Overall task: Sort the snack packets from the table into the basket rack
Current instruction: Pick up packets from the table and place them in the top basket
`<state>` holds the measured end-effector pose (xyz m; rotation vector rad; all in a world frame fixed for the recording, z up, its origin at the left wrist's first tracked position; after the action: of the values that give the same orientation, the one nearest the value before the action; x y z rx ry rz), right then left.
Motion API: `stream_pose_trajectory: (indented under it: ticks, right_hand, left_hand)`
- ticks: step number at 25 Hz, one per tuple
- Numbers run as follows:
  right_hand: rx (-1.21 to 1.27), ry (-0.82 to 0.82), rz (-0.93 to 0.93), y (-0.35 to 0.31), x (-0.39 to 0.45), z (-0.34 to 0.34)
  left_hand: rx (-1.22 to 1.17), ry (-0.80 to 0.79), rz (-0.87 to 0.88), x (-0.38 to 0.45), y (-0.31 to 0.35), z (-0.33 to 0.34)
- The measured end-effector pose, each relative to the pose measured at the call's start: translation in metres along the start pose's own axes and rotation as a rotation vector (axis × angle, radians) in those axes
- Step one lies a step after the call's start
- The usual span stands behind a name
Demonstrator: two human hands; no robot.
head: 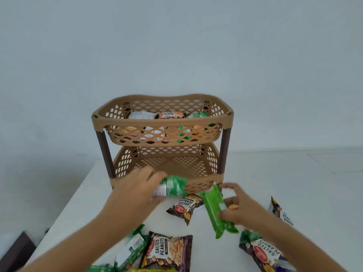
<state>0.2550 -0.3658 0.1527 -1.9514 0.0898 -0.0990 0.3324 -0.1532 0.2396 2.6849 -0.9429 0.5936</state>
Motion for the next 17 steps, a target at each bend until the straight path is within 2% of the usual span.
stream_pose_trajectory:
  ticks: [1, 3, 5, 9, 13, 17]
  right_hand:
    - [-0.008, -0.002, -0.088, -0.031, 0.001, -0.014]
    - [-0.054, 0.05, -0.251, -0.092, 0.007, -0.043]
    - [-0.08, 0.15, -0.381, -0.145, 0.021, -0.069]
    - [-0.112, 0.258, -0.462, -0.202, 0.071, -0.1]
    - [-0.186, 0.228, -0.399, -0.213, 0.134, -0.102]
    - [-0.448, 0.157, -0.393, -0.217, 0.197, -0.101]
  left_hand:
    - [-0.019, 0.12, 0.049, 0.014, 0.0, -0.028]
    - [-0.052, 0.252, 0.048, 0.052, -0.008, -0.068]
    - [-0.086, 0.267, -0.054, 0.098, -0.019, -0.087]
    - [-0.138, 0.084, -0.274, 0.178, -0.037, -0.063]
    - [-0.055, -0.161, -0.414, 0.226, -0.037, -0.011]
    - [-0.01, -0.251, -0.486, 0.247, -0.037, 0.016]
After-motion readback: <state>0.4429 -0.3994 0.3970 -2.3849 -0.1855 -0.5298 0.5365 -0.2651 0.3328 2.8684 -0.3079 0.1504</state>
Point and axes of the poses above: each hand's wrist, its own x-axis towards the middle knuckle, its own z-axis out of the palm, y = z × x, the point moved 7 cm from there along x, towards the middle knuckle, and after that the axes turned 15 degrees about -z, right-handed, at the moved point
